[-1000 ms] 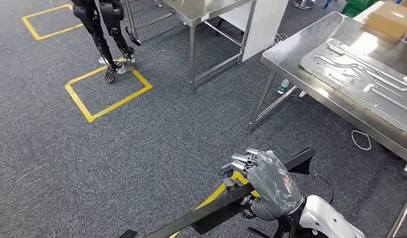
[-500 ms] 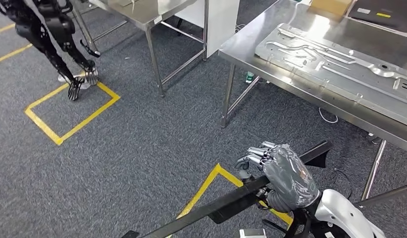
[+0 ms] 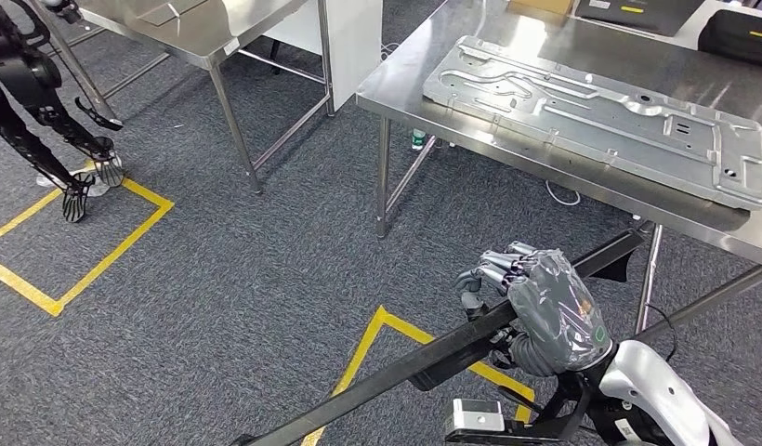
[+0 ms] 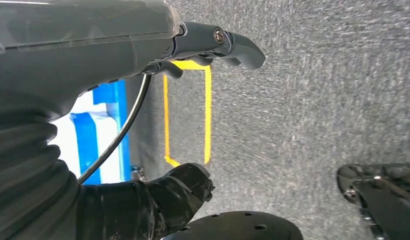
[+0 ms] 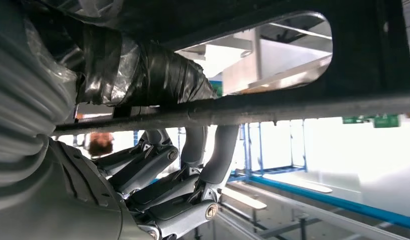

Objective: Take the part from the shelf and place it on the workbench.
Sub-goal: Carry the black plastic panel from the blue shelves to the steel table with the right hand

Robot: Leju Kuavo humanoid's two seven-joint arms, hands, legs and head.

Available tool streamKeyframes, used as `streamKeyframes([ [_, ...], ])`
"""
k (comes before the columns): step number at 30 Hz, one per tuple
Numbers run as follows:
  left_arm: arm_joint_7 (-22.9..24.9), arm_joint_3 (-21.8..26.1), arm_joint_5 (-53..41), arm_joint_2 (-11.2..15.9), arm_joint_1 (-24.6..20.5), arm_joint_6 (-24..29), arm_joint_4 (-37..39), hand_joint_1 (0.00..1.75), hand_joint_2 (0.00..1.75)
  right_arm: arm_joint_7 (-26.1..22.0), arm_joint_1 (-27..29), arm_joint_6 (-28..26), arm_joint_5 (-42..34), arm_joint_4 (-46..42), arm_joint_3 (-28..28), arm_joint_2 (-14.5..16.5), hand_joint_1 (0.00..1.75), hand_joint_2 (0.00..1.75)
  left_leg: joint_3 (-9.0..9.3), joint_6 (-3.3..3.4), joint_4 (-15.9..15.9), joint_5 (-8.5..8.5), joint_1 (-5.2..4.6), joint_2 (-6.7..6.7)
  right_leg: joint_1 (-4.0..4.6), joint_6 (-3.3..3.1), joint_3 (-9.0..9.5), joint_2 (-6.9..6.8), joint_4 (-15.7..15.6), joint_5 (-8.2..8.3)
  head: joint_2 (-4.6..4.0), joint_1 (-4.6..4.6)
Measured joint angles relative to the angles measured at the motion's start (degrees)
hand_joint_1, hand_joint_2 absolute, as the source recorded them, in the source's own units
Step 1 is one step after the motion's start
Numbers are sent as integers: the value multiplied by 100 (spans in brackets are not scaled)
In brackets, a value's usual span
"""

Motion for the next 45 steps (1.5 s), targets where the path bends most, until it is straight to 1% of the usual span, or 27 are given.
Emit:
streamKeyframes([
  [2,-2,-1,0,2,1,2,0,0,175,4,-8,-3,8,0,-3,-1,175,175,5,4,-8,0,0,13,12,3,-17,-64,30,-23,0,1],
  [4,-8,-2,0,2,4,20,0,0,175,20,-28,-10,44,1,-10,0,175,175,11,17,-19,-2,-2,62,22,21,-152,-246,285,-171,0,1],
  [6,-12,-1,-3,3,12,54,0,0,175,87,-40,-24,168,16,-36,29,175,175,26,29,-18,-34,-18,253,-2,62,-525,-488,960,-388,0,0],
  [7,-10,-1,-6,3,15,61,0,0,175,131,-40,-30,242,25,-57,54,175,175,45,25,-14,-61,-26,368,-15,71,-576,-579,1036,-340,0,-1],
  [8,-7,-1,-9,3,17,57,0,0,175,175,-39,-31,314,33,-83,81,175,175,76,12,-10,-95,-33,484,-20,64,-499,-691,876,-189,0,-1],
  [9,-3,-2,-12,3,17,44,0,0,175,201,-39,-31,364,38,-107,107,175,175,111,-11,-10,-125,-43,558,12,33,-280,-830,457,-5,0,-1],
  [11,-1,-2,-13,3,15,28,0,0,175,230,-37,-34,428,39,-136,144,175,175,161,-68,-13,-171,-66,665,77,-42,-26,-1009,-48,143,0,-2],
  [12,-1,-2,-13,3,14,24,0,0,175,233,-31,-35,446,40,-141,158,175,175,179,-98,-20,-188,-76,719,104,-72,-18,-1010,-90,121,0,-2],
  [14,-1,-2,-13,4,9,19,0,0,175,236,-14,-38,461,40,-145,172,175,175,216,-158,-32,-227,-78,803,88,-120,-15,-861,-125,136,1,-5],
  [15,-2,-2,-13,7,7,18,0,0,175,237,-10,-43,467,40,-150,180,175,175,217,-187,12,-278,-68,710,68,-147,1,-792,-151,144,1,-6],
  [17,-10,-3,-14,14,8,17,0,0,175,242,-7,-58,483,40,-167,208,175,175,42,-221,416,-525,-42,370,29,-204,32,-665,-193,163,0,-11],
  [18,-17,-4,-15,19,12,16,0,0,175,245,-7,-66,491,41,-175,232,175,175,-134,-225,778,-700,-33,209,33,-222,34,-595,-195,163,0,-11],
  [20,-33,-4,-16,25,23,16,0,0,175,253,2,-73,500,43,-184,279,175,175,-535,-234,1487,-930,-32,129,43,-243,31,-442,-179,156,0,-12],
  [22,-61,-4,-23,31,31,17,0,0,175,270,6,-76,500,46,-206,318,175,175,-648,-233,1527,-729,-32,115,47,-246,31,-274,-142,136,0,-12],
  [23,-77,-4,-28,34,31,19,0,0,175,284,6,-75,500,47,-225,334,175,175,-549,-222,1227,-489,-30,84,45,-238,32,-190,-115,121,0,-12],
  [25,-104,-5,-27,41,31,22,1,0,175,308,4,-73,500,48,-268,363,175,175,-269,-194,491,-113,-20,-138,36,-200,14,-41,-55,87,0,-10],
  [27,-119,-7,-18,46,25,24,1,0,175,314,2,-72,500,48,-302,384,175,175,-141,-164,167,-23,-22,-285,24,-136,-32,76,-21,82,0,-8],
  [29,-121,-6,-14,44,21,25,0,0,175,315,5,-73,500,47,-344,392,175,175,-120,-112,131,-6,-40,-188,3,-57,-66,183,-32,102,0,-8],
  [30,-121,-4,-15,42,22,26,0,0,175,316,15,-74,500,47,-371,392,175,175,-101,-75,99,12,-41,-123,-6,-27,-76,149,-15,92,0,-7],
  [32,-121,-2,-14,35,22,26,0,0,175,318,24,-80,519,46,-423,394,175,175,-62,-1,28,44,-26,18,7,24,-205,-127,259,-76,0,-3],
  [34,-122,-1,-13,35,28,20,0,0,175,323,38,-90,570,46,-457,409,175,175,-52,34,12,40,-37,153,1,62,-535,-448,923,-415,0,0],
  [36,-120,0,-13,39,36,7,0,0,175,328,85,-97,626,47,-494,430,175,175,-50,39,14,22,-48,301,-26,94,-807,-550,1451,-578,0,0],
  [37,-119,0,-13,41,37,-3,0,0,175,331,109,-101,648,47,-522,437,175,175,-42,35,15,10,-50,375,-36,101,-798,-577,1431,-505,0,0],
  [38,-117,0,-13,42,35,-16,0,0,175,332,125,-104,667,45,-559,442,175,175,-26,25,15,-5,-50,445,-42,101,-666,-618,1188,-340,0,0],
  [39,-117,0,-14,41,34,-29,0,0,175,333,134,-109,686,42,-604,445,175,175,-4,8,15,-23,-51,496,-44,92,-446,-685,793,-142,0,0],
  [41,-122,0,-15,40,26,-48,0,0,175,351,143,-111,718,34,-710,462,175,175,29,-49,19,-63,-66,573,-7,43,-72,-806,116,78,0,-1],
  [45,-139,0,-15,40,3,-83,0,0,175,461,167,-6,729,25,-927,493,175,175,73,-167,24,-117,-67,638,44,-78,31,-746,-114,94,0,-4],
])
